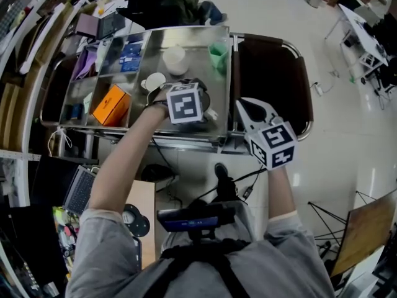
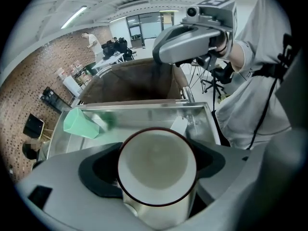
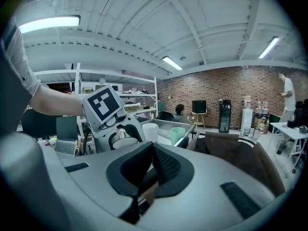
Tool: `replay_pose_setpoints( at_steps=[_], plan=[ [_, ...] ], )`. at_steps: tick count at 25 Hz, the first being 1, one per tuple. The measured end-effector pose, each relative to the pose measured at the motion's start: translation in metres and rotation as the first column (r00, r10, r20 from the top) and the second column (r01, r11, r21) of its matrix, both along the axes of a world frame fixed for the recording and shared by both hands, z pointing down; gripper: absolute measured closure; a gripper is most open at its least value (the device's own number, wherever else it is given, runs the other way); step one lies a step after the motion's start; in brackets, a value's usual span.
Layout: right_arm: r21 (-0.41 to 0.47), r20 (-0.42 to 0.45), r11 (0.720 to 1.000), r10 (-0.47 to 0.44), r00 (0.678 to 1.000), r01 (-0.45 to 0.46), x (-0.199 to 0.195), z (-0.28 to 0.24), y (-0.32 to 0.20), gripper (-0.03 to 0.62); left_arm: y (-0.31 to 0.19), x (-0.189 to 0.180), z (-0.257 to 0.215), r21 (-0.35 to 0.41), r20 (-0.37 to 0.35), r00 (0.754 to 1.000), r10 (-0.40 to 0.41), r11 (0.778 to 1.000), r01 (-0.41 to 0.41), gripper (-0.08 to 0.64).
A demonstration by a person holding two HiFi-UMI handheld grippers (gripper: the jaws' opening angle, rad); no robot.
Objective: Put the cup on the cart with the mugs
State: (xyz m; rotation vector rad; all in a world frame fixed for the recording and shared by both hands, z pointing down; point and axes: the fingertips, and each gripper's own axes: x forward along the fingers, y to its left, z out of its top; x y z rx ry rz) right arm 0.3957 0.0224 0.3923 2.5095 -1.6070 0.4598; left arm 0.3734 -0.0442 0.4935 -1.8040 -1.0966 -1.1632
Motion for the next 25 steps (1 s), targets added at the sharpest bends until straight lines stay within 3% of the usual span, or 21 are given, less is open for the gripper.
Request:
replay_pose_setpoints(
  at_steps=[9,17,25],
  plan=[
    [-0.005,0.013,1.0,0.007,1.0,-0.007,0.004,0.006,0.003,0.604,0.003,-0.001,0.018,-0.005,0.046,0.999,0.007,1.0,-0.007,0.141],
    [-0.011,0.026,1.0,0.007,1.0,-0.007,0.004,0.009,0.003,0.604,0.009,0.0,0.019,-0.012,0.012,0.999,0.037,0.999,-0.037,0.137],
    [-0.004,0.026,1.0,0.01,1.0,-0.01,0.005,0.009,0.003,0.604,0.002,0.003,0.014,-0.005,-0.033,0.999,0.026,1.0,-0.026,0.077]
  ],
)
